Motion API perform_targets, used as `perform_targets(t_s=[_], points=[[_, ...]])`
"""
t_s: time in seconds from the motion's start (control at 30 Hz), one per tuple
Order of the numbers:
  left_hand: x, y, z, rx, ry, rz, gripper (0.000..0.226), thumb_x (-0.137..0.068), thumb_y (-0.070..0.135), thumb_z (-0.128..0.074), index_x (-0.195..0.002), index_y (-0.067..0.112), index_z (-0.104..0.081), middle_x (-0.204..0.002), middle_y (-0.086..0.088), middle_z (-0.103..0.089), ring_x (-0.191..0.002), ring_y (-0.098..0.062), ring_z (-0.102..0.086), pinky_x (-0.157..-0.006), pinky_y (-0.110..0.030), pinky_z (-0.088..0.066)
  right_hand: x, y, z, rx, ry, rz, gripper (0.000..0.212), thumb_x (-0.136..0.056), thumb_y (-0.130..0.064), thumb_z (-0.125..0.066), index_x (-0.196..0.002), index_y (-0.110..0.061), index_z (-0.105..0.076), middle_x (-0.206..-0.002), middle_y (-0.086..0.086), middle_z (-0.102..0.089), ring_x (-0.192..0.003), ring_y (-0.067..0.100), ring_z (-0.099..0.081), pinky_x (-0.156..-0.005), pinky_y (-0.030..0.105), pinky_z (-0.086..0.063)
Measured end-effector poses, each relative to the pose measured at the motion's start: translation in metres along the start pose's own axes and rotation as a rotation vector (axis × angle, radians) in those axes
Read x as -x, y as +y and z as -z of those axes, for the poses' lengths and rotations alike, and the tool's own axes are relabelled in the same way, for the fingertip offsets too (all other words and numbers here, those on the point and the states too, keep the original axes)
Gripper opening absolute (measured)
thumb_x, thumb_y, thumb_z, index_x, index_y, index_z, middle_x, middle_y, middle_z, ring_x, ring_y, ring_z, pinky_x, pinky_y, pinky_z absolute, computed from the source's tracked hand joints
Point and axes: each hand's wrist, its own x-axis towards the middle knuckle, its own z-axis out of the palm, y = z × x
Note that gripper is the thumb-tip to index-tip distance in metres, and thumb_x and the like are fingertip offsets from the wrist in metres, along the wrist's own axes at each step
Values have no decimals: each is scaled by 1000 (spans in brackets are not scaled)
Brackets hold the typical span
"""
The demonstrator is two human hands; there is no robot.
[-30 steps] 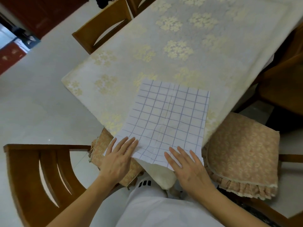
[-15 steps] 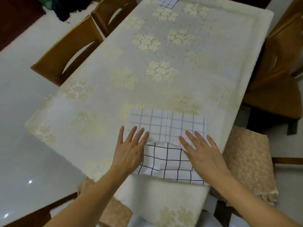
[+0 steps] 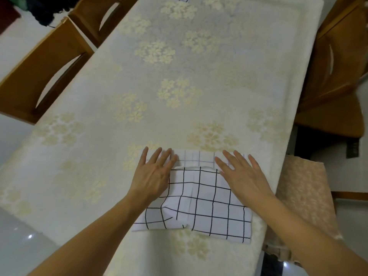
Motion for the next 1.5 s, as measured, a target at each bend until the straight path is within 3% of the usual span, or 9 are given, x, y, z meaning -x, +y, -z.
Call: perform_targets(t_s=[0.13,0.3,0.5,0.67,0.83,1.0,1.2,1.33,1.5], points=[[-19,-4,-6,9,24,-7,52,-96,29,-33,-145,21,-45,-151,-6,-47,-136,-33,-47,-116,-63,-25,-20,8,-6,-34,-22,-34,60,-101,-44,-11,-147,-28,-46,-152,4,-46,-137,32,-47,-111,50,-27],[-39,-8,-12,28,94,18,50,-97,33,-31,-143,21,-48,-145,-5,-53,-132,-31,-51,-116,-65,-18,-42,15,-10,-41,22,-53,58,-99,-41,-18,-143,-26,-52,-149,6,-51,-135,33,-50,-111,54,-34],[-25,-3,-3,228,269,204,47,-99,33,-41,-143,16,-47,-149,-10,-48,-139,-29,-44,-119,-62,-16,-46,14,-9,-95,97,-111,56,-99,-43,-28,-150,-23,-42,-156,5,-41,-144,30,-38,-116,53,-15],[51,18,-14,342,327,-16,43,-99,29,-47,-139,15,-54,-148,-10,-48,-136,-28,-47,-114,-55,-32,3,2,-1,-245,226,-48,55,-103,-43,-29,-153,-22,-35,-160,4,-32,-149,24,-28,-120,51,-16],[108,38,-40,302,224,-120,62,-93,40,-54,-150,17,-41,-160,-4,-33,-147,-22,-32,-117,-52,-28,67,-17,-13,-236,163,173,64,-102,-54,-34,-157,-23,-25,-164,5,-24,-152,23,-18,-118,57,-24],[112,42,-56,252,214,-135,61,-100,48,-37,-154,20,-32,-164,-11,-22,-151,-27,-22,-117,-54,-26,89,-38,-28,-96,116,266,81,-93,-63,-48,-158,-25,-18,-166,6,-14,-153,26,-15,-116,58,-24],[104,38,-65,272,267,-259,28,-98,40,-54,-117,20,-56,-160,-18,-27,-148,-32,-28,-113,-57,-32,94,-46,-46,-62,185,200,78,-94,-47,-51,-159,-21,-17,-166,8,-15,-152,28,-16,-117,61,-23],[99,36,-67,227,284,-278,32,-99,41,-54,-118,17,-64,-160,-17,-28,-149,-32,-27,-116,-57,-29,94,-46,-51,-27,217,172,78,-91,-32,-56,-158,-19,-18,-165,10,-18,-152,30,-17,-119,61,-19],[101,39,-65,238,332,-292,29,-103,37,-49,-110,13,-64,-158,-20,-30,-148,-35,-28,-115,-58,-29,95,-45,-53,-32,181,138,85,-88,-32,-67,-158,-19,-20,-165,10,-19,-152,31,-18,-119,61,-18]])
